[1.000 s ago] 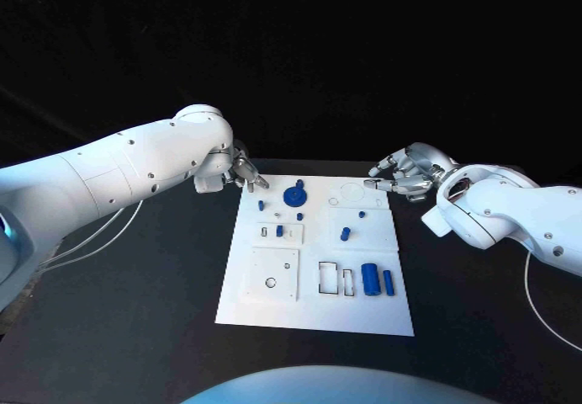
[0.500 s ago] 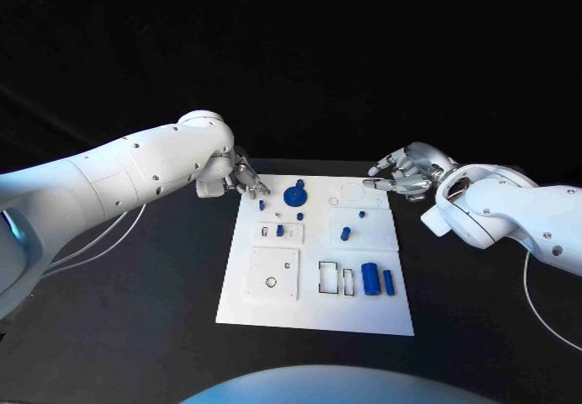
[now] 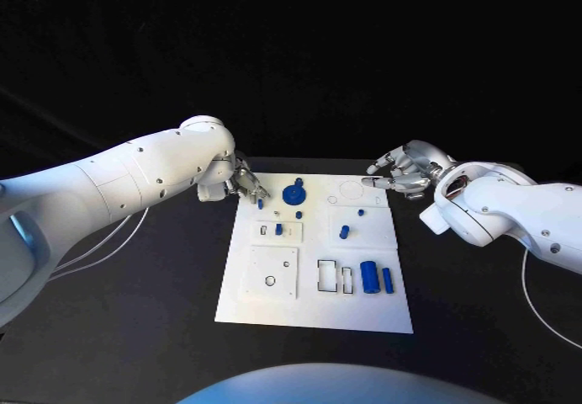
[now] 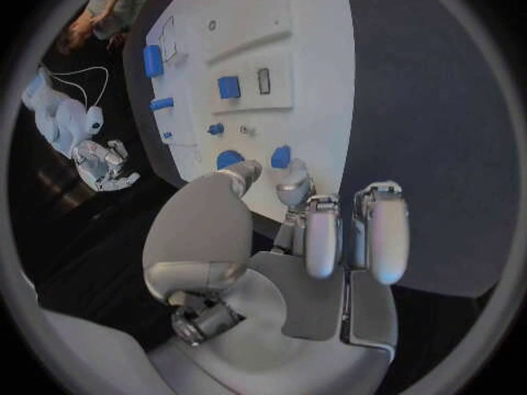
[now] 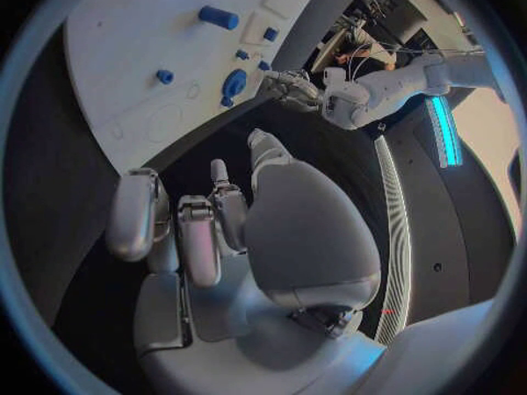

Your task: Assemble the parts on the task board

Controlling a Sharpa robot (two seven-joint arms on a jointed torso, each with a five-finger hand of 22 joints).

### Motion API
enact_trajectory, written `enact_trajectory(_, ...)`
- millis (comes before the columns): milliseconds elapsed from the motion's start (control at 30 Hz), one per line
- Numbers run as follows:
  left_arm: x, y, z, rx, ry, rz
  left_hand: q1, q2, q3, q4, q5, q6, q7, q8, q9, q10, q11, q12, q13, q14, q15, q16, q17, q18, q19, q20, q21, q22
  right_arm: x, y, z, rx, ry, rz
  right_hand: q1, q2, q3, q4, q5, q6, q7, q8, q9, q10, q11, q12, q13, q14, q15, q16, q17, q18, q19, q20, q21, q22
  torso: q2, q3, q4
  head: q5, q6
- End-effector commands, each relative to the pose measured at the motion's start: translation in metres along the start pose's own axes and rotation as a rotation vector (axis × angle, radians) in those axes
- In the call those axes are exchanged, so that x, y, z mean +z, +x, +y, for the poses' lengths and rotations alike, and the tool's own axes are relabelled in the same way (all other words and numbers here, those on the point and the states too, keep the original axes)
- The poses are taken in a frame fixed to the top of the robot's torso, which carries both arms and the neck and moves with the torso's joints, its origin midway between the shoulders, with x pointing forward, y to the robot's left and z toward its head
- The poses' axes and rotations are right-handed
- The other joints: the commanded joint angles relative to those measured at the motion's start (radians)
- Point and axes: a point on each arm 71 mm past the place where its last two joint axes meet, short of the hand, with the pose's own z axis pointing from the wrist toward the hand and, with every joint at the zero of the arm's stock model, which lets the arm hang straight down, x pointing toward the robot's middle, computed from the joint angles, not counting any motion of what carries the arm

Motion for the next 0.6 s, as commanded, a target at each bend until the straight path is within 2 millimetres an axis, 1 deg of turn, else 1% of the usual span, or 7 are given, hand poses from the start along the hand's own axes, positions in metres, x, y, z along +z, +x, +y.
enact_trajectory(33, 0.0002, 0.0016, -0.0033, -0.003, 0.023, 0.013, 0.007, 0.009, -0.001, -0.003, 0.005, 0.009, -0.001, -0.001, -0.002, 0.0, 0.003, 0.004, 0.0, 0.102, 0.006, 0.006, 0.263, -0.006, 0.03, 0.006, -0.001, 0.167, 0.0001, 0.0008, 0.0008, -0.01, -0.007, 0.003, -0.012, 0.0, 0.003, 0.0, -0.002, -0.003, 0.0, 0.006, 0.001, -0.003, 0.0, -0.004, 0.03, 0.084, -0.008, -0.005, 0.18, 0.01, -0.008, 0.0, -0.003, 0.035, -0.001, 0.0002, 0.0006, 0.0, -0.002)
enact_trajectory(133, 0.0003, 0.0016, -0.0032, -0.005, 0.024, 0.012, 0.015, 0.015, 0.001, -0.004, 0.005, 0.013, -0.002, 0.0, -0.004, 0.002, 0.003, 0.006, 0.003, 0.102, 0.005, 0.006, 0.263, -0.006, 0.03, 0.006, -0.002, 0.167, 0.0001, 0.0008, 0.0007, -0.01, -0.007, 0.003, -0.012, 0.0, 0.003, 0.0, -0.002, -0.003, 0.0, 0.006, 0.001, -0.003, 0.0, -0.004, 0.03, 0.084, -0.008, -0.005, 0.18, 0.01, -0.008, 0.0, -0.003, 0.035, -0.001, 0.0002, 0.0005, 0.0, -0.003)
enact_trajectory(200, 0.0004, 0.0017, -0.0032, -0.007, 0.025, 0.014, 0.021, 0.02, 0.004, -0.003, -0.001, 0.017, -0.003, 0.002, -0.005, 0.002, 0.002, 0.007, 0.002, 0.102, 0.005, 0.006, 0.263, -0.006, 0.03, 0.006, -0.002, 0.168, 0.0001, 0.0009, 0.0008, -0.01, -0.007, 0.003, -0.012, 0.0, 0.003, 0.0, -0.002, -0.003, 0.0, 0.006, 0.001, -0.003, 0.0, -0.004, 0.03, 0.084, -0.008, -0.005, 0.18, 0.01, -0.008, 0.0, -0.003, 0.035, -0.001, 0.0002, 0.0005, 0.0, -0.003)
enact_trajectory(267, 0.0004, 0.0019, -0.0033, -0.007, 0.026, 0.016, 0.037, 0.03, 0.013, -0.003, -0.035, 0.021, -0.004, 0.005, -0.01, 0.001, 0.0, 0.007, 0.001, 0.102, 0.003, 0.006, 0.263, -0.006, 0.03, 0.004, -0.002, 0.168, 0.0002, 0.0009, 0.0007, -0.01, -0.007, 0.004, -0.012, 0.0, 0.003, 0.0, -0.002, -0.003, 0.0, 0.006, 0.001, -0.003, 0.0, -0.004, 0.03, 0.084, -0.008, -0.005, 0.18, 0.01, -0.008, 0.0, -0.003, 0.035, -0.001, 0.0005, 0.0005, -0.001, -0.003)
enact_trajectory(400, 0.0003, 0.0024, -0.0038, -0.006, 0.03, 0.021, 0.07, 0.041, 0.033, -0.009, -0.05, 0.039, -0.012, 0.024, -0.007, 0.001, -0.006, 0.008, -0.001, 0.102, -0.001, 0.006, 0.263, -0.006, 0.031, 0.001, -0.002, 0.17, 0.0003, 0.0009, 0.0007, -0.01, -0.006, 0.004, -0.012, 0.001, 0.004, -0.001, 0.0, -0.003, 0.0, 0.007, 0.002, -0.003, 0.0, -0.004, 0.03, 0.084, -0.008, -0.006, 0.178, 0.01, -0.008, 0.0, -0.005, 0.034, -0.001, 0.0003, 0.0012, -0.001, -0.003)
enact_trajectory(500, 0.0003, 0.0027, -0.004, -0.004, 0.032, 0.025, 0.098, 0.044, 0.057, -0.013, -0.089, 0.044, -0.018, 0.04, -0.003, 0.002, -0.01, 0.01, 0.0, 0.102, -0.005, 0.006, 0.263, -0.006, 0.031, -0.003, -0.002, 0.171, 0.0004, 0.0009, 0.0008, -0.01, -0.006, 0.003, -0.012, 0.001, 0.004, -0.001, 0.0, -0.003, 0.0, 0.007, 0.002, -0.003, 0.0, -0.004, 0.03, 0.084, -0.008, -0.006, 0.178, 0.01, -0.008, 0.0, -0.005, 0.034, -0.002, 0.0001, 0.0011, -0.001, -0.004)
enact_trajectory(600, 0.0003, 0.0028, -0.004, -0.003, 0.032, 0.027, 0.105, 0.044, 0.064, -0.014, -0.095, 0.044, -0.019, 0.043, -0.003, 0.003, -0.011, 0.01, 0.0, 0.102, -0.006, 0.006, 0.263, -0.006, 0.032, -0.003, -0.002, 0.172, 0.0004, 0.0009, 0.0008, -0.01, -0.006, 0.003, -0.012, 0.002, 0.004, -0.001, 0.001, -0.003, 0.0, 0.007, 0.002, -0.004, 0.0, -0.004, 0.029, 0.084, -0.008, -0.006, 0.178, 0.01, -0.008, 0.0, -0.006, 0.034, -0.001, -0.0001, 0.0008, -0.001, -0.004)
